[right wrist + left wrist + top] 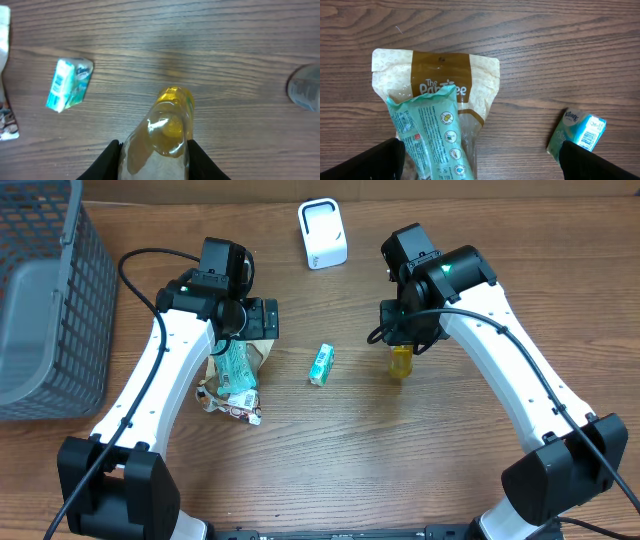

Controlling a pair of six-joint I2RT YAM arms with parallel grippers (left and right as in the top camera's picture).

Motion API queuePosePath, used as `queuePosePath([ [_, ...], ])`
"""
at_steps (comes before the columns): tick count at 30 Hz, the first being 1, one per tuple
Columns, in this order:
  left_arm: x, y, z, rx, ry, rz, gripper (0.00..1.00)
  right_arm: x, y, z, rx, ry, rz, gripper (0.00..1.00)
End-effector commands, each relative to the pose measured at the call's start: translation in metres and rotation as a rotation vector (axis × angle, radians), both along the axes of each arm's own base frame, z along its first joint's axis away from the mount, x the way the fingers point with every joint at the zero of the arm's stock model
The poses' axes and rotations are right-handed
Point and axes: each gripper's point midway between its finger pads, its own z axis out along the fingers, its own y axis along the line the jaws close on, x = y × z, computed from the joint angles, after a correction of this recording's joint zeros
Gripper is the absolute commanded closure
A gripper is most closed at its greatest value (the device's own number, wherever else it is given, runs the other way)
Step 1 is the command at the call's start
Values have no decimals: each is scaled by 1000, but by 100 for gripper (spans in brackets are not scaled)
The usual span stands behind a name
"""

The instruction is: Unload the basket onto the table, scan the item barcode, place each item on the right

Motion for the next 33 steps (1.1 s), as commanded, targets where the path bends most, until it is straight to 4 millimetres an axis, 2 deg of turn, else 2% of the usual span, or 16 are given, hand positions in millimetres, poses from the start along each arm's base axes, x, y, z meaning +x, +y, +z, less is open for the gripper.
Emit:
queuePosePath([
  [1,4,-4,6,-2,-20,-22,0,-6,-9,32,-16,-105,-77,82],
  [6,4,-4,6,-2,-20,-22,0,-28,1,78,52,-226,-28,81],
  [9,4,-4,6,-2,-20,-22,0,-40,2,92,71,-256,-10,82],
  [11,4,-4,6,-2,-20,-22,0,-45,1,95,76,-264,-6,82],
  [14,4,-4,6,-2,-20,-22,0,-48,-1,86,78,-267,-6,82],
  [24,4,-4,6,-2,-20,-22,1,-36,6,10,106,-309,-6,82],
  [33,4,-4,6,-2,-20,-22,0,-28,9,-15,116,-341,-2,82],
])
